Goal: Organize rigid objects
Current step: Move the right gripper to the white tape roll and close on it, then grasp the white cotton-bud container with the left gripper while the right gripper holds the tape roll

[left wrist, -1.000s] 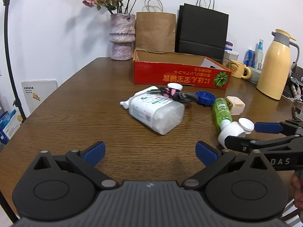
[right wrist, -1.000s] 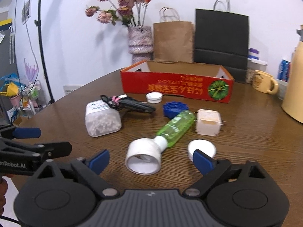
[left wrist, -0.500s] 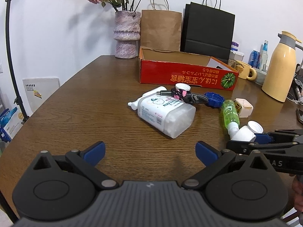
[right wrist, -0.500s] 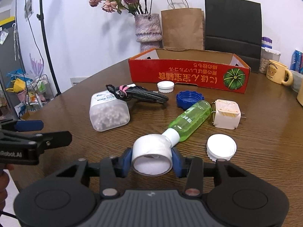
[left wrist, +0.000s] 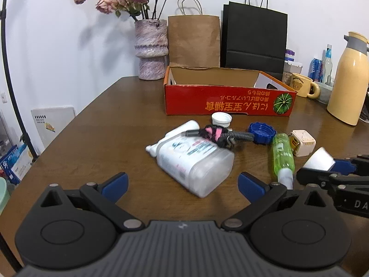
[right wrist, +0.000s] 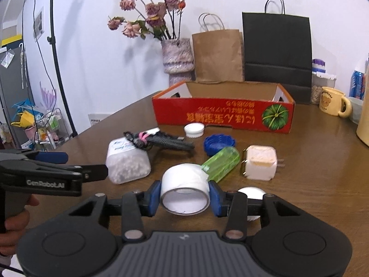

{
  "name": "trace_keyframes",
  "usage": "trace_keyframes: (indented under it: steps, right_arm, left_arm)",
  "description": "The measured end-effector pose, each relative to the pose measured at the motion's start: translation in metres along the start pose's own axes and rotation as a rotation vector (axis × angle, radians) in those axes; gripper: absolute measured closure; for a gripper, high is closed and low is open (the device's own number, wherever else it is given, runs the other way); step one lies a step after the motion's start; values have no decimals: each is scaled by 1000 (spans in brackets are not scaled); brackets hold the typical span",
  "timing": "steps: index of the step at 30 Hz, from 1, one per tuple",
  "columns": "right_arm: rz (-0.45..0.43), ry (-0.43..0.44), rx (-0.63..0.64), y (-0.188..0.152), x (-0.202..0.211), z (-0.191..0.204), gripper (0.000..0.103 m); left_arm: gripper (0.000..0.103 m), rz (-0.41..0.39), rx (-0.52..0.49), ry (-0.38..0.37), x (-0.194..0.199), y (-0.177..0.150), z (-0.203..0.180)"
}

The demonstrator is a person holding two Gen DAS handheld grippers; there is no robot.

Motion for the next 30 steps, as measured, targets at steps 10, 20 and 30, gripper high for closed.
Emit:
trace_keyframes:
  steps: [10,20,30]
  right_arm:
    - [-62,-57,-35,26,-8,-55,60]
    - [-71,-57,-98,35,-36,-88,60]
    - [-76,-64,-96,27,-37,-87,60]
  left_arm:
    - [0,51,8,81,-35,19,-27]
    - [0,115,53,236,-72,17,-47]
    - [6,120,128,250,-76,16,-33]
Point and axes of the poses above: each gripper's, at about its wrist camera, not at the fingertips, and x roughly against the way its jaws point, z to its left, y to its top, the point moved 4 cm from there along -x, roughly the way its jaws point, and after that the axes turned 4 degrees about y, right-handed, at the moved point
